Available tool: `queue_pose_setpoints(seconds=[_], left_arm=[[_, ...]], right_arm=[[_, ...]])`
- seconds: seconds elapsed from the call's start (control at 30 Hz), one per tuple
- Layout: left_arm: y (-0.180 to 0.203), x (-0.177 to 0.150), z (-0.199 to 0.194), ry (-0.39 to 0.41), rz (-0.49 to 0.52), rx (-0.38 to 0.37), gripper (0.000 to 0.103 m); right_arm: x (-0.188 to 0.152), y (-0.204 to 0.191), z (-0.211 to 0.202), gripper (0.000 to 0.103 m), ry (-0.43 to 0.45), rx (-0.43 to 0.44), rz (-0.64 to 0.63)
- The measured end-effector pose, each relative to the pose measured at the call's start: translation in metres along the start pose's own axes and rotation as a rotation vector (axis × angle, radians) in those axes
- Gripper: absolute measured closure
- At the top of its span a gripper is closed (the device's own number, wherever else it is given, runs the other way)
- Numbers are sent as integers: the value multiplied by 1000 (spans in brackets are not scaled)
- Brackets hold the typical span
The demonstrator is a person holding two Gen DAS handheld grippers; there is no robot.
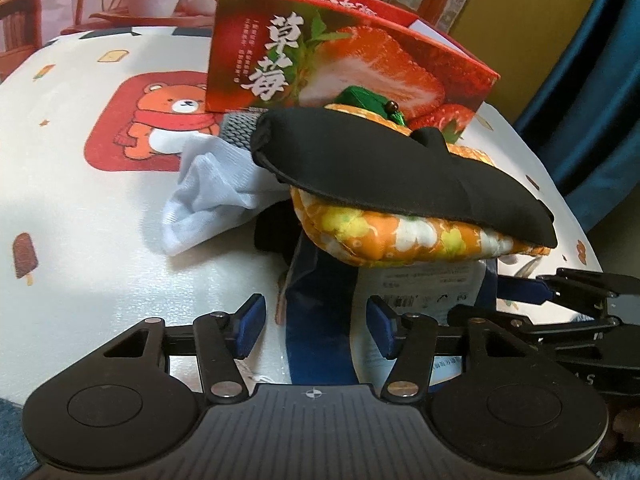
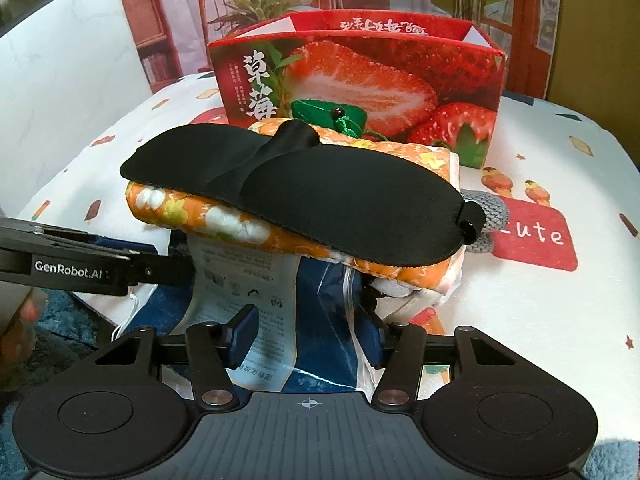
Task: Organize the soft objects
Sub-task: 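Close the left tool on the blue snack bag while the right tool also grips it, then lift the blue bag with both tools and carry it toward the box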
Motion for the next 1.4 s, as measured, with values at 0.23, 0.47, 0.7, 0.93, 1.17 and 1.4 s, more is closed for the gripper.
queue_pose_setpoints(seconds=[0.23,0.47,0.7,0.93,1.17,1.4], left_arm=[[4,-1,6,3,27,-8,44],[7,-2,6,0,38,-24,44],[9,-4,6,-4,47,-39,51],[7,-3,6,-7,48,-38,53],[4,-1,6,7,24,-27,52],[5,-2,7,11,33,-24,52]], right_arm=[[0,3,8,54,-9,5,21],[0,5,13,54,-22,24,44],[-1,1,10,63,-15,41,36],[0,0,6,72,0,64,38],[-1,2,7,74,-6,68,52],[-2,5,10,74,-17,71,73]])
Point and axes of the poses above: each gripper's, at about its wrist camera, not at the fingertips, and z roughly the way its jaws point, y to its right, x to its top, the point moved 10 cm from there along z, roughly the way its jaws point, and after that the axes turned 6 degrees about -x, right-handed, at the moved point
